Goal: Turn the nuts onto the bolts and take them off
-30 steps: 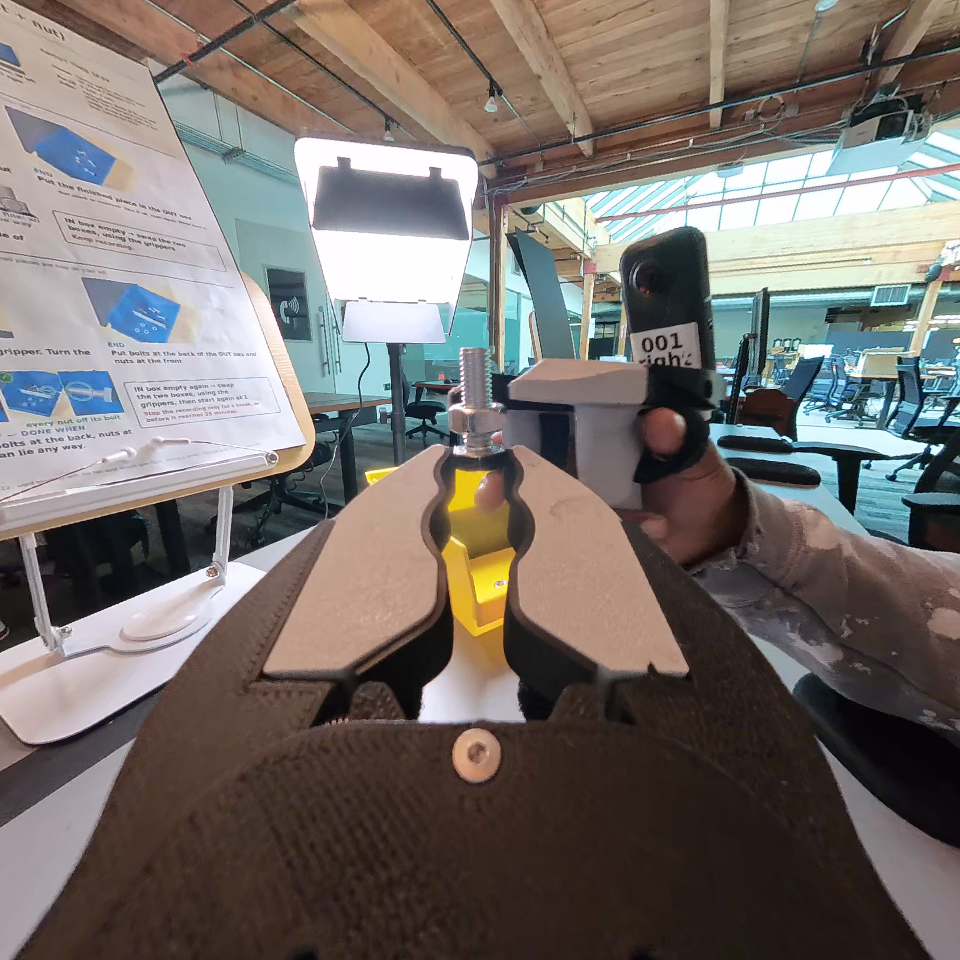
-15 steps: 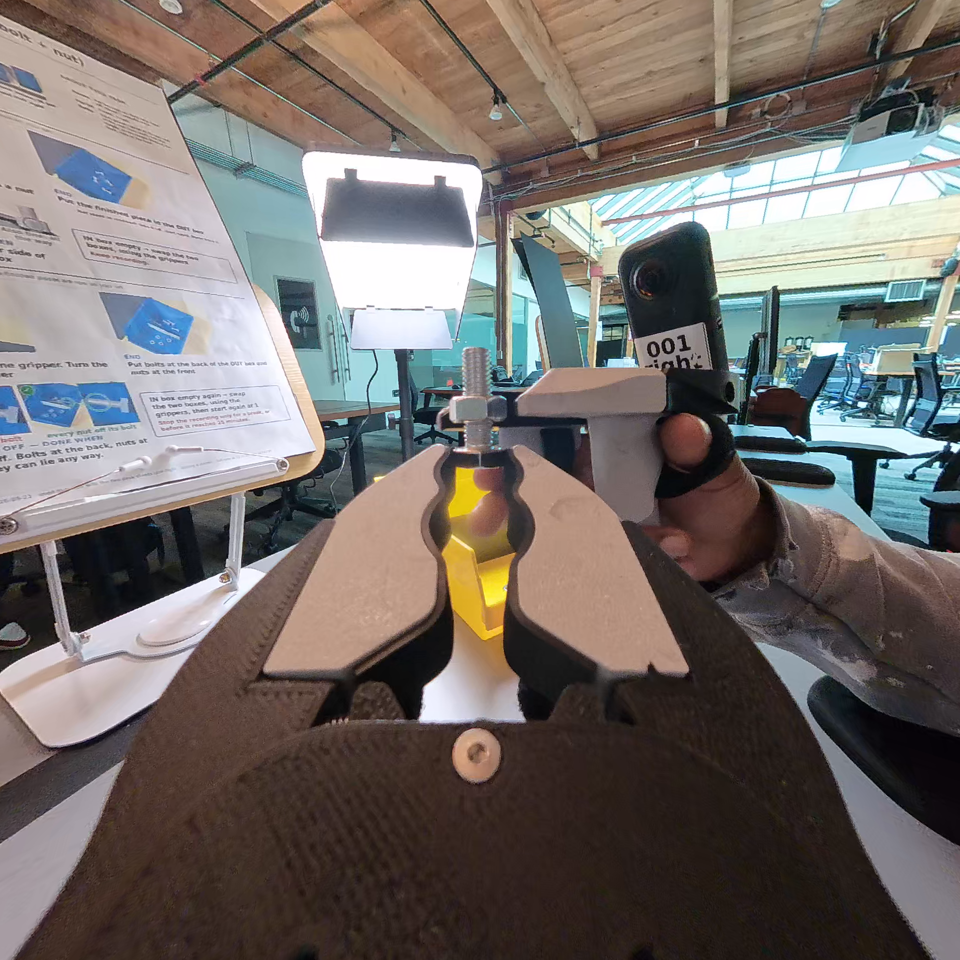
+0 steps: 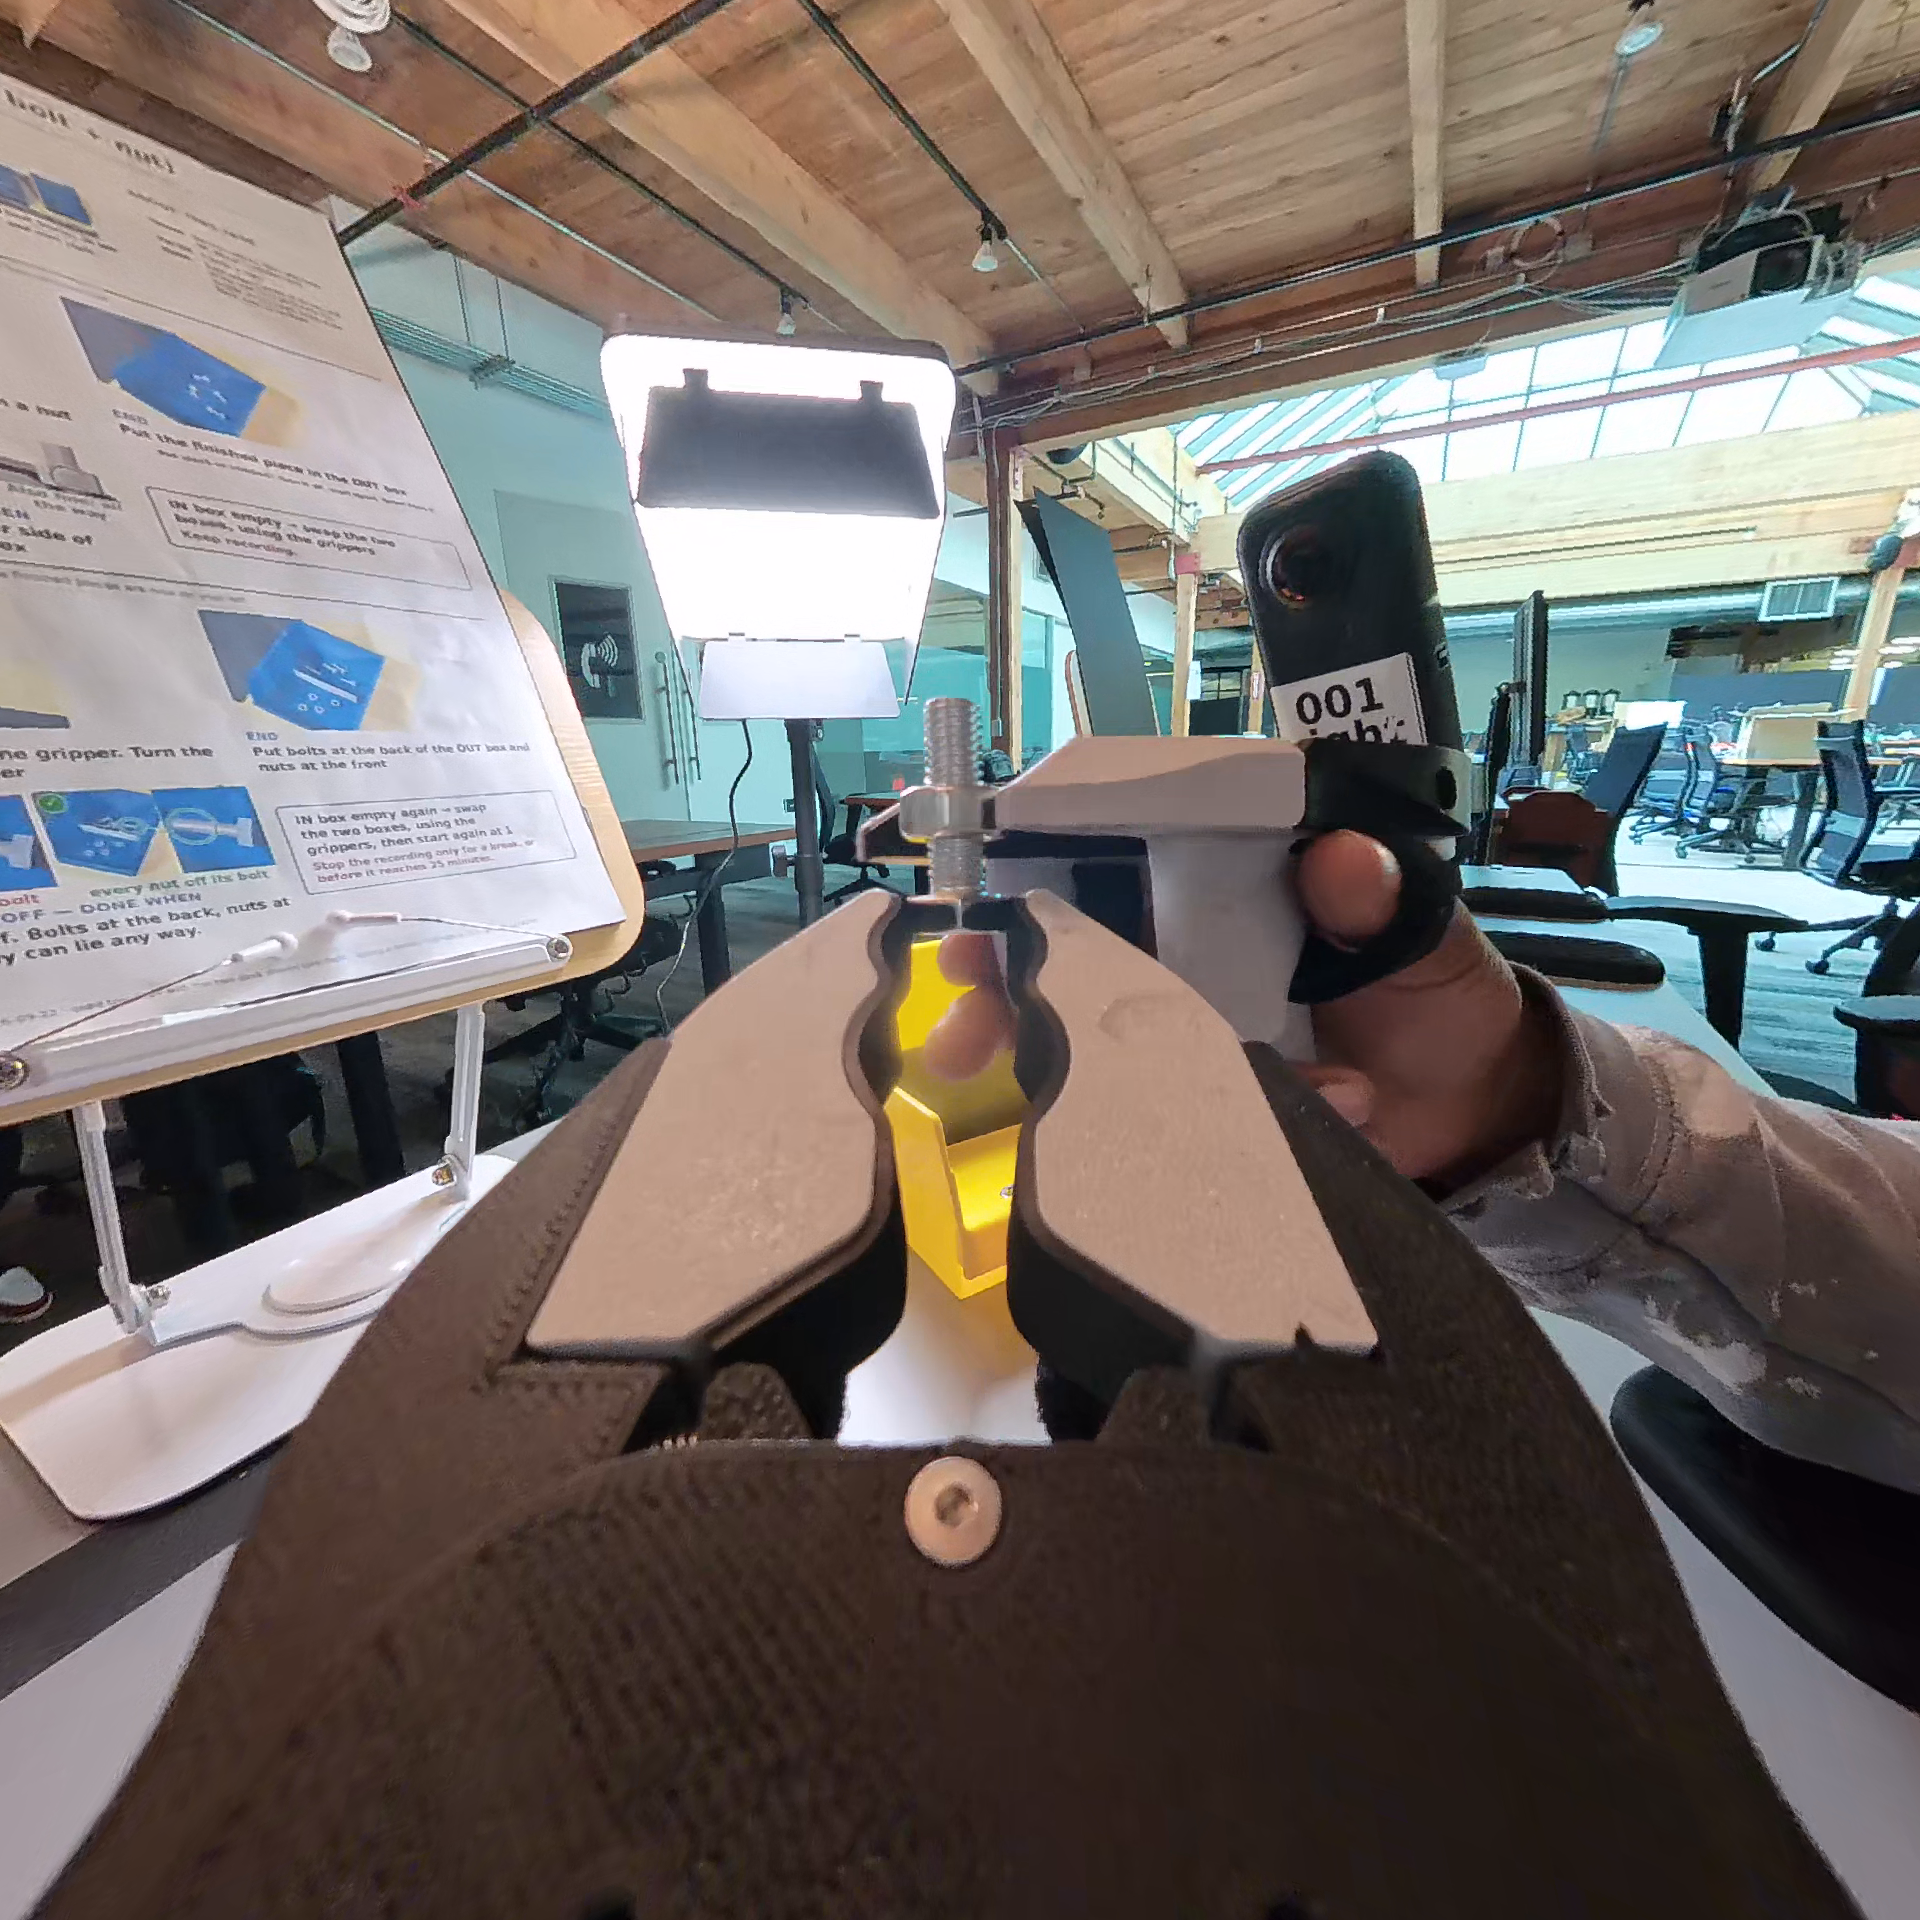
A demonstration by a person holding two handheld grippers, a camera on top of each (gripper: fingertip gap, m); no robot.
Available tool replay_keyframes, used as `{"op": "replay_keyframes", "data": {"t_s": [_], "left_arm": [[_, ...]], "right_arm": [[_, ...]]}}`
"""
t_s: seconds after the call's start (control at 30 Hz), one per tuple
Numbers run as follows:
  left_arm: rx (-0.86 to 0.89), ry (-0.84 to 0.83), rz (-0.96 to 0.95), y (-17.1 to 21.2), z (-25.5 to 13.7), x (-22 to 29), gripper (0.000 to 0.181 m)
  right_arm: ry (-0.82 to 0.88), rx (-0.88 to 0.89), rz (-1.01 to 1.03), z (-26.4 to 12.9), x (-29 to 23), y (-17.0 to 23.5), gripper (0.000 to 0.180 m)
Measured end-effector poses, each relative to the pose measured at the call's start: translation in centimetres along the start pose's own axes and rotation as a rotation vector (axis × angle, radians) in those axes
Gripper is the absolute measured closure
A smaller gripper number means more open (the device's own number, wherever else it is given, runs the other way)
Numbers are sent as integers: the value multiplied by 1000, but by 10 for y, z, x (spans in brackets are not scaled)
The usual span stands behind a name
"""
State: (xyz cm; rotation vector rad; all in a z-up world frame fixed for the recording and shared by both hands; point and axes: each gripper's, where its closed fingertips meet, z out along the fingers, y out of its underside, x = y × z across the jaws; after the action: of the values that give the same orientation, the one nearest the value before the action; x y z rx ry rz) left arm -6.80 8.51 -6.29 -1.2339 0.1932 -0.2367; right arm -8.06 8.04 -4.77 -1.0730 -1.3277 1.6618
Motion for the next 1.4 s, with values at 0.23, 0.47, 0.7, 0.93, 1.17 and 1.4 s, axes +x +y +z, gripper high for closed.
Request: {"op": "replay_keyframes", "data": {"t_s": [0.23, 0.47, 0.7, 0.93, 1.17, 1.4], "left_arm": [[45, -9, -30, -10, -6, -9, 162], [37, 16, -23, -6, -2, 3, 162], [81, 12, -42, -12, -6, 0, 162], [77, 36, -67, -9, -5, 2, 162], [-100, 160, -178, 21, 6, 16, 162], [-234, 318, -246, 41, 9, 42, 162]], "right_arm": [[51, 38, 57, -12, 14, -13, 154], [21, 31, 45, -2, 2, -7, 142], [22, 66, 105, -7, 8, -12, 154], [-92, 64, 235, -4, 0, -8, 162], [-18, -134, -85, -15, 1, 1, 170], [-113, -285, -202, -24, -12, 18, 170]]}}
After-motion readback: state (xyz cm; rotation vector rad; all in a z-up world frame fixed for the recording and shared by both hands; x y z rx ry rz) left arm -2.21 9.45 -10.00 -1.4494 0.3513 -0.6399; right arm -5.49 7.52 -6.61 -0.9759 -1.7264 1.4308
